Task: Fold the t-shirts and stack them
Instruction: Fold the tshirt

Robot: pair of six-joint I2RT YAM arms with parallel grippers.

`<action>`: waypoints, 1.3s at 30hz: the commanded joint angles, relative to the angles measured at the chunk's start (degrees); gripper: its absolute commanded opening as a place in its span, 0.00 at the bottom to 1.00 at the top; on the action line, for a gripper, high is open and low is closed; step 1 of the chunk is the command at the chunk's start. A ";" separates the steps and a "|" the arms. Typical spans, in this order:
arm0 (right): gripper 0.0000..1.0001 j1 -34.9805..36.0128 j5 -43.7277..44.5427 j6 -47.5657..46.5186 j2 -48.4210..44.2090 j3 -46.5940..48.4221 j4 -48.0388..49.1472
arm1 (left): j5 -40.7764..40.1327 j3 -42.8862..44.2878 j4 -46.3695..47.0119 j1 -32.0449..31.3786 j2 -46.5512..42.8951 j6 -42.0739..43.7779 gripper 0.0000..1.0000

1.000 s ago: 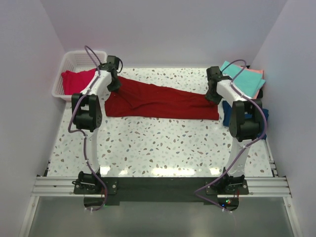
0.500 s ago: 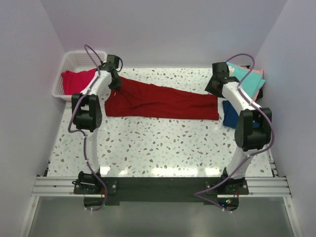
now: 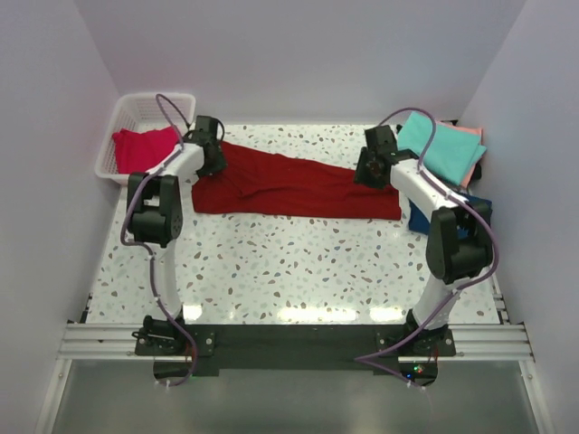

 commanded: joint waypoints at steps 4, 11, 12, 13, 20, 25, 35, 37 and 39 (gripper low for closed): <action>0.43 7.52 -1.01 -2.68 2.99 5.22 -1.49 | 4.78 -5.83 5.20 -2.02 -13.29 3.27 0.55; 0.42 9.99 -1.89 -1.54 7.83 8.74 -3.16 | 10.75 -5.93 -1.21 -4.66 -15.23 3.64 0.55; 0.42 10.17 -1.81 -1.45 7.74 8.48 -3.16 | 11.38 -5.84 -2.96 -4.84 -15.23 3.02 0.55; 0.43 10.34 -1.81 -1.45 7.83 8.39 -3.07 | 12.25 -5.66 -4.02 -4.93 -15.05 2.23 0.55; 0.42 10.26 -1.10 -1.18 7.30 7.07 -3.25 | 13.85 -3.82 -9.03 -6.77 -14.26 -2.43 0.55; 0.42 10.26 -0.49 -1.01 6.69 6.46 -3.33 | 12.27 -1.88 -12.11 -7.83 -12.85 -3.75 0.56; 0.42 10.26 0.39 -1.01 7.21 7.34 -4.12 | 10.50 -2.67 -12.82 -8.53 -10.31 -5.69 0.52; 0.42 10.26 0.48 -1.18 7.30 7.69 -4.47 | 10.77 -2.76 -12.82 -8.53 -9.26 -5.78 0.50; 0.42 10.26 0.65 -1.27 7.48 7.95 -4.65 | 11.64 -3.11 -12.12 -8.62 -8.64 -5.86 0.47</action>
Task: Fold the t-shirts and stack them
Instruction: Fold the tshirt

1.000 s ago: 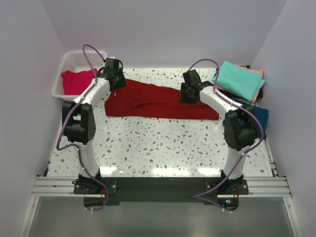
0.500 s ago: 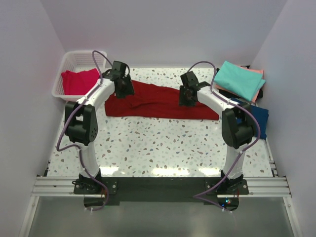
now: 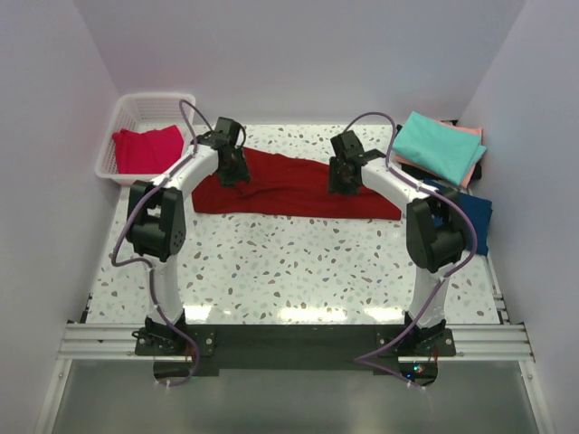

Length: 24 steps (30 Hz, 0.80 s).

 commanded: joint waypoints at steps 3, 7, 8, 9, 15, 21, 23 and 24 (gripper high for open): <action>0.42 0.27 1.95 -0.07 -0.87 1.92 -1.48 | 1.81 0.36 2.16 -0.16 2.60 -0.97 0.45; 0.42 0.18 2.30 -0.25 -0.43 2.53 -2.10 | 2.34 0.53 3.31 -0.16 4.09 -0.88 0.43; 0.42 0.18 2.47 -0.25 -0.43 2.62 -2.10 | 2.34 0.54 3.48 -0.16 4.27 -0.88 0.41; 0.42 0.27 2.56 -0.42 -0.34 2.97 -2.19 | 2.34 0.71 3.49 -0.16 4.71 -0.79 0.41; 0.42 0.18 3.35 -0.68 -0.08 3.77 -2.54 | 2.87 1.24 3.22 -0.16 5.50 -0.62 0.36; 0.42 0.27 3.44 -0.60 0.18 4.03 -2.80 | 2.87 1.50 2.78 -0.16 5.77 -0.53 0.23; 0.41 0.27 3.44 -0.51 0.18 3.94 -2.71 | 2.79 1.76 2.78 -0.16 5.77 -0.53 0.13; 0.41 0.18 3.44 -0.51 0.27 3.94 -2.71 | 2.70 2.11 2.78 -0.25 5.59 -0.44 0.10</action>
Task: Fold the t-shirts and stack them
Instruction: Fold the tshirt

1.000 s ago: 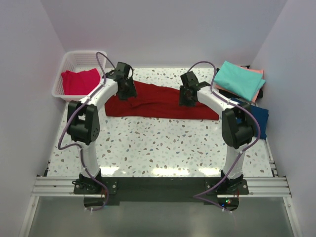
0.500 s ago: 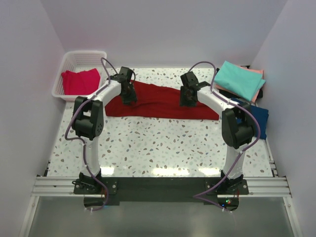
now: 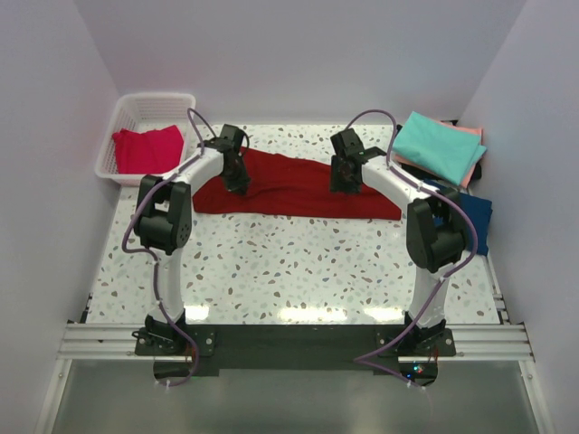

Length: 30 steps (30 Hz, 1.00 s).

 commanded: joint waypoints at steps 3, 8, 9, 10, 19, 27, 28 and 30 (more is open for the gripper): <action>0.41 0.14 0.90 -0.14 0.10 2.15 -0.38 | -0.19 3.52 1.23 -0.16 0.06 0.22 0.00; 0.41 0.22 0.99 0.21 -0.08 1.88 -0.29 | -1.07 6.77 1.23 -0.16 0.76 1.10 0.00; 0.41 0.22 0.99 0.21 -0.17 1.88 -0.38 | -1.16 7.91 1.40 -0.16 0.68 1.27 0.00; 0.41 0.14 0.99 0.21 -0.17 1.88 -0.38 | -1.25 8.53 1.84 -0.25 0.59 1.53 0.00; 0.41 0.14 0.99 0.30 -0.26 1.62 -0.38 | 3.23 16.08 6.33 -0.25 5.68 4.26 0.00; 0.41 0.22 0.99 0.04 -0.43 2.06 -1.08 | 3.50 18.55 14.05 -0.86 11.31 8.38 0.00; 0.41 0.14 0.99 0.13 -0.52 1.97 -1.17 | 4.37 18.73 14.67 -1.04 11.57 8.83 0.00; 0.41 0.22 0.82 0.13 -0.34 2.06 -1.25 | 4.38 19.25 15.81 -1.39 12.19 10.14 0.00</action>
